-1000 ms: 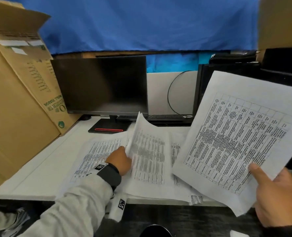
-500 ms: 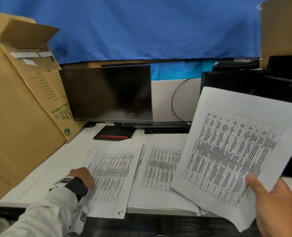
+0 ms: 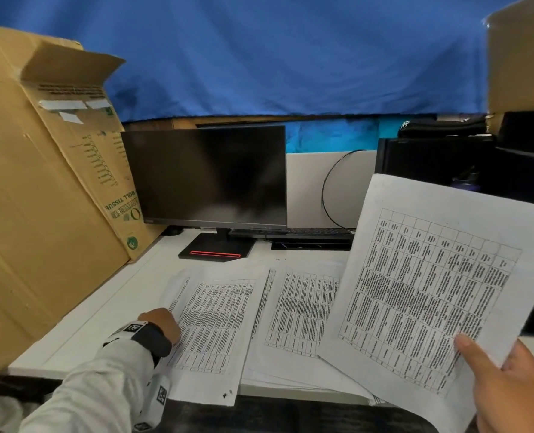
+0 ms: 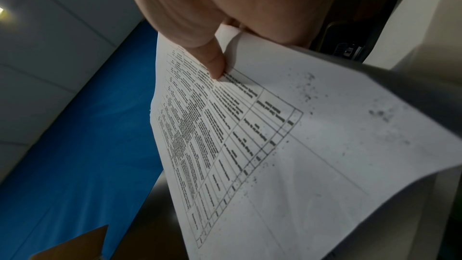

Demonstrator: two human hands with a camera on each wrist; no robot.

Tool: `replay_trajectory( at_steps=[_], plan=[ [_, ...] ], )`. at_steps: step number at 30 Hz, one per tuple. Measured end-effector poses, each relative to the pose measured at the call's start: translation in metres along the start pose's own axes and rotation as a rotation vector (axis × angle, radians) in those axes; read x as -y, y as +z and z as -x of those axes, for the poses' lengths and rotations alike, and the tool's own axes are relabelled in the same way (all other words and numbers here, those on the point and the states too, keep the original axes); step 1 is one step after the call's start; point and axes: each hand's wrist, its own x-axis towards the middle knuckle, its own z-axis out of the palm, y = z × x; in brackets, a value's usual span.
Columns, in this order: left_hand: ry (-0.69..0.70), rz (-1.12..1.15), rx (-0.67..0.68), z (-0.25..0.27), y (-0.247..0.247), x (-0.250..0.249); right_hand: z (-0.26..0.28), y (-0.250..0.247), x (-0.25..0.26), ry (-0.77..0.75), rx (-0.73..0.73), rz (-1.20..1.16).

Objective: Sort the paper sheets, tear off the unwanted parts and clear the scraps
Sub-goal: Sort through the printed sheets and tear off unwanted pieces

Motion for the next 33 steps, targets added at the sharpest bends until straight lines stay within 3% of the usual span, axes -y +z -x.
replay_trajectory(
  at_steps=[5, 10, 15, 17, 21, 25, 29, 33],
  plan=[
    [0.028, -0.1, -0.043, 0.01, 0.002, 0.0, -0.001, 0.0, -0.003, -0.009, 0.002, 0.012],
    [-0.04, -0.113, -0.201, 0.007, 0.008, 0.002, 0.001, 0.0, -0.003, -0.013, 0.006, -0.014],
    [-0.011, -0.064, -0.369, 0.029, 0.002, 0.013, 0.005, 0.001, 0.004, -0.002, 0.076, -0.074],
    [0.021, 0.05, -0.467, 0.036, -0.006, 0.018, 0.007, 0.001, 0.007, -0.006, 0.095, -0.095],
    [0.186, 0.574, -0.564, 0.052, -0.028, 0.024, 0.007, 0.0, 0.009, -0.015, 0.089, -0.11],
    [0.267, 0.722, -0.656, 0.079, -0.064, 0.019, 0.003, -0.002, 0.008, -0.025, 0.081, -0.095],
    [0.427, 1.11, -0.547, 0.12, -0.095, 0.004, 0.0, -0.007, 0.011, -0.01, 0.063, -0.114],
    [0.651, 1.545, -0.208, 0.142, -0.111, -0.021, -0.006, -0.012, 0.013, -0.004, 0.033, -0.135]
  ],
)
